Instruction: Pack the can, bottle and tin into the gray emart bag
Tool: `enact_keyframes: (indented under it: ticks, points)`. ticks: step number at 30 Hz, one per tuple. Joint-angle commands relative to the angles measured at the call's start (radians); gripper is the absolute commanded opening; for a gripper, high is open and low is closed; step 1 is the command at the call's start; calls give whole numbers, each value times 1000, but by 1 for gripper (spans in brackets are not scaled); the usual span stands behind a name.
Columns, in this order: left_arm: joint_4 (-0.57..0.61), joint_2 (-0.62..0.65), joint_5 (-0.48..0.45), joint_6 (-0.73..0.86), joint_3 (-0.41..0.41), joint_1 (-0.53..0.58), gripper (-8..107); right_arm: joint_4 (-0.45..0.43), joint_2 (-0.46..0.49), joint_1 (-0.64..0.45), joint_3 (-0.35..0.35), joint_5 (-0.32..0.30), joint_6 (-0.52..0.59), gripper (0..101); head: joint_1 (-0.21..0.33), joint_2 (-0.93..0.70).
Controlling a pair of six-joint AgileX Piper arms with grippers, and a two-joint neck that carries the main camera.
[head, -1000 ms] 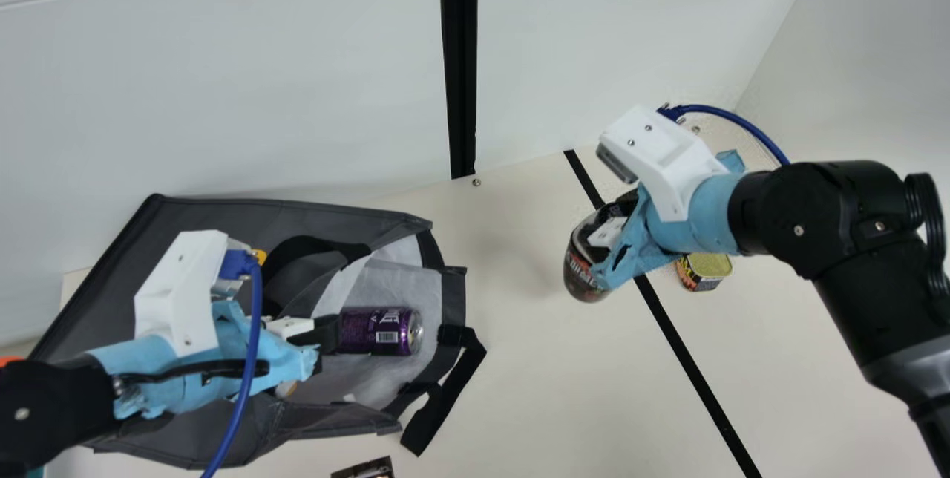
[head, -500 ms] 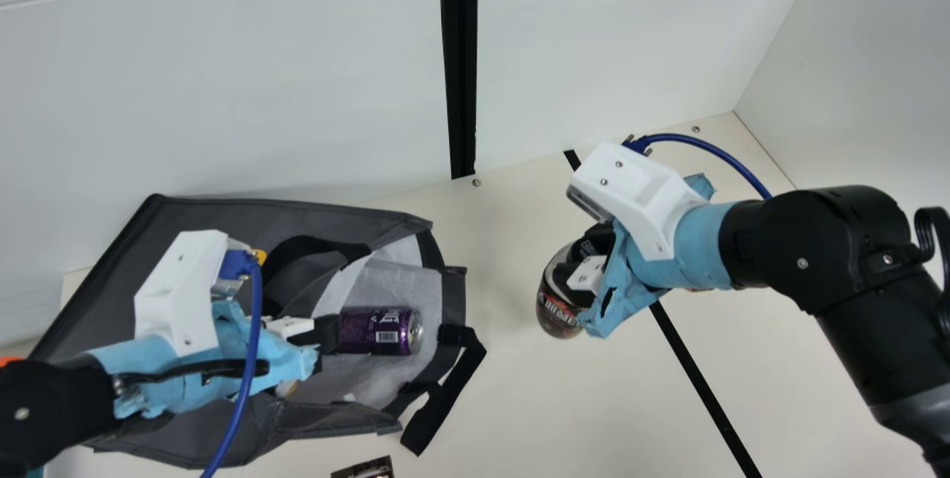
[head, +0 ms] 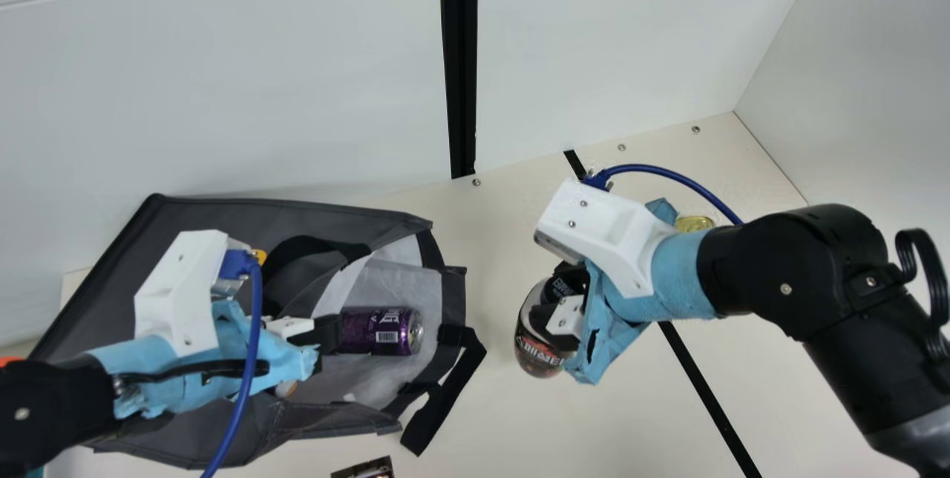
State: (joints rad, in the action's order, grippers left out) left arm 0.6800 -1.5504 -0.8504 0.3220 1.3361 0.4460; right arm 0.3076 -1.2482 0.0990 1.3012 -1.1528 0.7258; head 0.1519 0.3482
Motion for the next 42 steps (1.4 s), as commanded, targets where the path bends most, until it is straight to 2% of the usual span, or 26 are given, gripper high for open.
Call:
enact_keyframes:
  ticks: [1,9,18,30,42]
  points:
    - [0,0,0,0,0,0,10,5,2,7,-4,-6,4,0,23,1]
    - [0,0,0,0,0,0,10,13,6,29,-19,7,0,0,23,1]
    - [0,0,0,0,0,0,10,43,4,51,-34,62,-28,0,23,1]
    - [0,0,0,0,0,0,10,121,1,94,-68,203,-53,0,23,1]
    - [0,0,0,0,0,0,10,226,-6,140,-119,356,-30,0,23,1]
